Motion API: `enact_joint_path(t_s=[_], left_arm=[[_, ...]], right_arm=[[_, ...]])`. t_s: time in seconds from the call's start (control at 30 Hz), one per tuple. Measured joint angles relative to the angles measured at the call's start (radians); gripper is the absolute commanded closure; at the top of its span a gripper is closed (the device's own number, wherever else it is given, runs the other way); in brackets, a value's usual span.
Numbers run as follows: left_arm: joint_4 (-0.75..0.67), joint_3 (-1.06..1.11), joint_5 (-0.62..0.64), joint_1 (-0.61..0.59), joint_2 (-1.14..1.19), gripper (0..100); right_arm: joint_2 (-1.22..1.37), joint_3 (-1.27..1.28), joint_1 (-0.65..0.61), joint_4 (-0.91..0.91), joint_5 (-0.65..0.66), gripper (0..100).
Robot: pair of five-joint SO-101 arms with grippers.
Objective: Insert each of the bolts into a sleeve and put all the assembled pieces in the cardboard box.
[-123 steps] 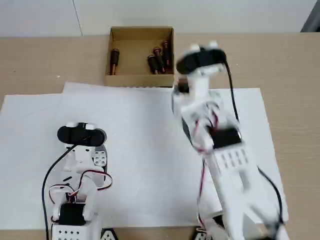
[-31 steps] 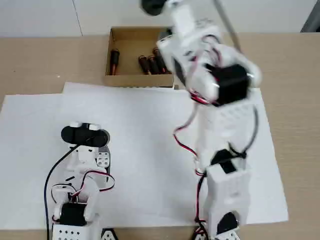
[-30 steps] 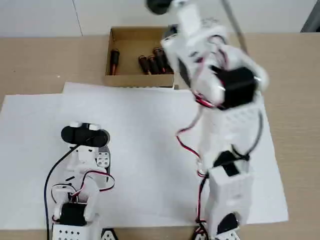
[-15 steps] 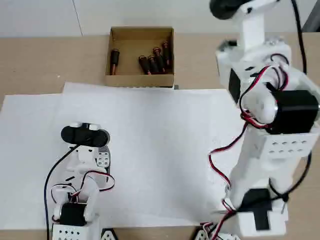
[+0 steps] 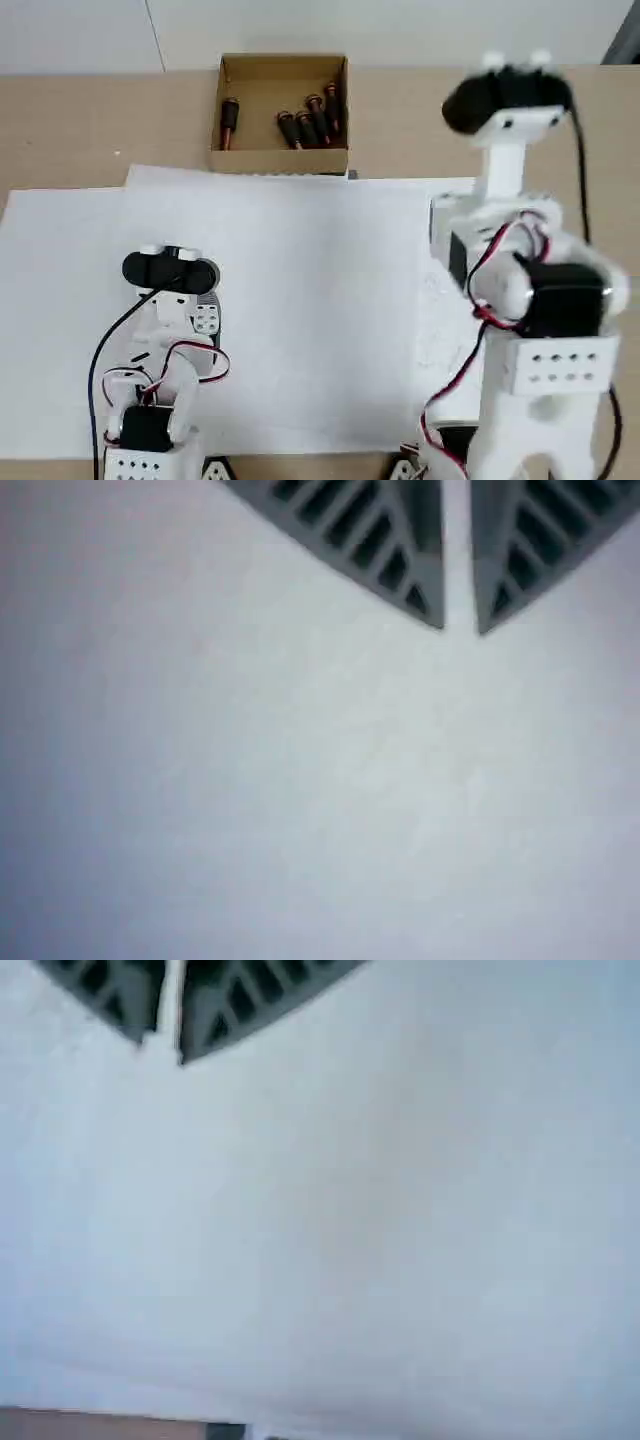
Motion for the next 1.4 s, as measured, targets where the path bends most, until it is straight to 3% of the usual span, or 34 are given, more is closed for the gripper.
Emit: enact_joint_path(t_s=[0.37,0.67,1.0,1.4], left_arm=[[0.0,0.0,0.0,0.0,0.0,99],[0.0,0.0,0.0,0.0,0.0,99],[0.0,0.0,0.0,0.0,0.0,99],[0.0,0.0,0.0,0.0,0.0,99]], right_arm=[[-0.488,0.927,0.003,-0.526,-0.008,99.5],[-0.7,1.353,0.002,-0.755,-0.008,99.5],[-0.907,1.58,-0.041,-0.862,-0.009,99.5],[-1.0,1.58,-0.072,-0.747,-0.009,99.5]])
